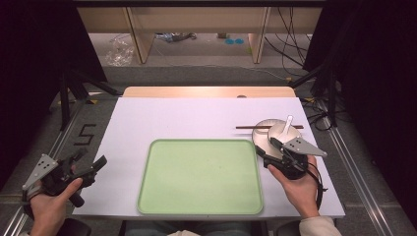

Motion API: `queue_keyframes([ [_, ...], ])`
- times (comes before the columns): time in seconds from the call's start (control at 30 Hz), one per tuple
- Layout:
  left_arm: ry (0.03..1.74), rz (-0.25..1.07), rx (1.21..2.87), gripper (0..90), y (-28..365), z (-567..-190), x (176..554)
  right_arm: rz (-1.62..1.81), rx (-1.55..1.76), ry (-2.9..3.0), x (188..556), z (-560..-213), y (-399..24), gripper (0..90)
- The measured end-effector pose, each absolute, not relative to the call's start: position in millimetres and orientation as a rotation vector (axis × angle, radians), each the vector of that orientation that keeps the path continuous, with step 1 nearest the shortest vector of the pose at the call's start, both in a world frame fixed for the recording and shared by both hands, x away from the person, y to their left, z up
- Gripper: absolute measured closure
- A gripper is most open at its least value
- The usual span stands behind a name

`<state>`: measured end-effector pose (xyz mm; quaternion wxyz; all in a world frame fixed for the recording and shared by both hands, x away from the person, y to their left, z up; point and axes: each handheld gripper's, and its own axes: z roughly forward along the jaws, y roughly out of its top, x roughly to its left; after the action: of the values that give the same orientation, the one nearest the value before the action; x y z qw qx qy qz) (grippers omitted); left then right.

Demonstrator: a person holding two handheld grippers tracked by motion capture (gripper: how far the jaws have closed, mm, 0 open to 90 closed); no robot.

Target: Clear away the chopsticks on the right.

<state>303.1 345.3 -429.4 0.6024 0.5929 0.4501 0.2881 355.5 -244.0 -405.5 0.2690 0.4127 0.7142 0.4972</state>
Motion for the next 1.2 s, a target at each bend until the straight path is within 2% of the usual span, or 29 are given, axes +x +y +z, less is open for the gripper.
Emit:
queue_keyframes([
  [0.03, 1.042, 0.667, 1.373, 15.6, 345, -429, 303, 1.341, 1.113, 1.926, 355, -406, -244, 46.3],
  [0.07, 1.054, 0.663, 1.364, 15.6, 345, -430, 302, 1.316, 1.096, 1.922, 359, -403, -244, 52.4],
  [0.13, 1.040, 0.665, 1.377, 15.8, 346, -430, 303, 1.280, 1.113, 1.936, 362, -400, -243, 59.1],
  [0.43, 1.061, 0.663, 1.366, 16.1, 345, -430, 302, 1.166, 1.175, 1.976, 392, -392, -236, 85.7],
  [0.5, 1.032, 0.674, 1.388, 16.1, 347, -430, 303, 1.147, 1.188, 1.992, 401, -389, -236, 89.0],
  [0.77, 1.042, 0.673, 1.378, 16.0, 347, -430, 302, 1.016, 1.329, 2.034, 441, -388, -232, 90.0],
  [0.9, 1.042, 0.676, 1.385, 16.0, 347, -430, 302, 0.873, 1.503, 2.101, 461, -390, -226, 90.0],
  [1.2, 1.059, 0.672, 1.376, 15.9, 347, -431, 301, 0.733, 1.567, 2.131, 509, -406, -217, 90.0],
])
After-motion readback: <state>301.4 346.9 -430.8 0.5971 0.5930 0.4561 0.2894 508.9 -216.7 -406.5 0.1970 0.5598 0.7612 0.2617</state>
